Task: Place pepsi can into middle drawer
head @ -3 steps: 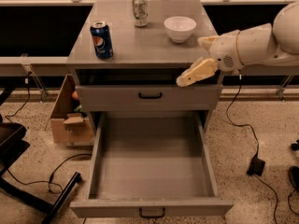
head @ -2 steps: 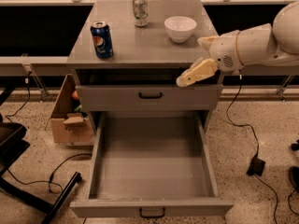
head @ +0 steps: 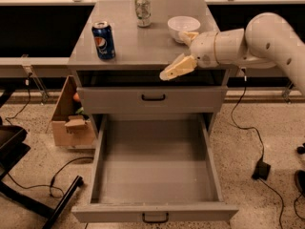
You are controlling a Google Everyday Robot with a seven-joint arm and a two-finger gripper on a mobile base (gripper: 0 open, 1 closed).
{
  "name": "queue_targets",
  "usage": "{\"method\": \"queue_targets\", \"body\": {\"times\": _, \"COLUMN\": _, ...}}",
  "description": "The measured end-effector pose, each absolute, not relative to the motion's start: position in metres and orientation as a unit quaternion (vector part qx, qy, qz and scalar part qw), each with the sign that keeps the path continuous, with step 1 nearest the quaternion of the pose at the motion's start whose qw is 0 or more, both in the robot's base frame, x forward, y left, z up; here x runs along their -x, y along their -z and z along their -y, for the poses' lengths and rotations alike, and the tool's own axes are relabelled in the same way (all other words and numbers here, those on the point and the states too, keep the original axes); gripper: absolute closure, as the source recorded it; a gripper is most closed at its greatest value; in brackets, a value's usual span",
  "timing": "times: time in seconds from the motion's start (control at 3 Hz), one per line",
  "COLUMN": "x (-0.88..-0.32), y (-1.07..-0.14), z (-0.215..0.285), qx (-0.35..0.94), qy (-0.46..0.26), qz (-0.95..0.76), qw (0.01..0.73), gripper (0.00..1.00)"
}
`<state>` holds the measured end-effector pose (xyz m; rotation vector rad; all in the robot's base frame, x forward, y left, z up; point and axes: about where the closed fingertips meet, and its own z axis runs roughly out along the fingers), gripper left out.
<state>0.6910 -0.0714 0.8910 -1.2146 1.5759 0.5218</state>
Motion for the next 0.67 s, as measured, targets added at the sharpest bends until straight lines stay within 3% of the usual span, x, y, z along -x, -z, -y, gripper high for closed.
{"method": "queue_targets", "body": {"times": 0.67, "x": -0.721, "y": -0.918, "z": -0.02, "qx": 0.51, "qy": -0.24, "qz": -0.609, "qw": 0.557, "gripper": 0.0}}
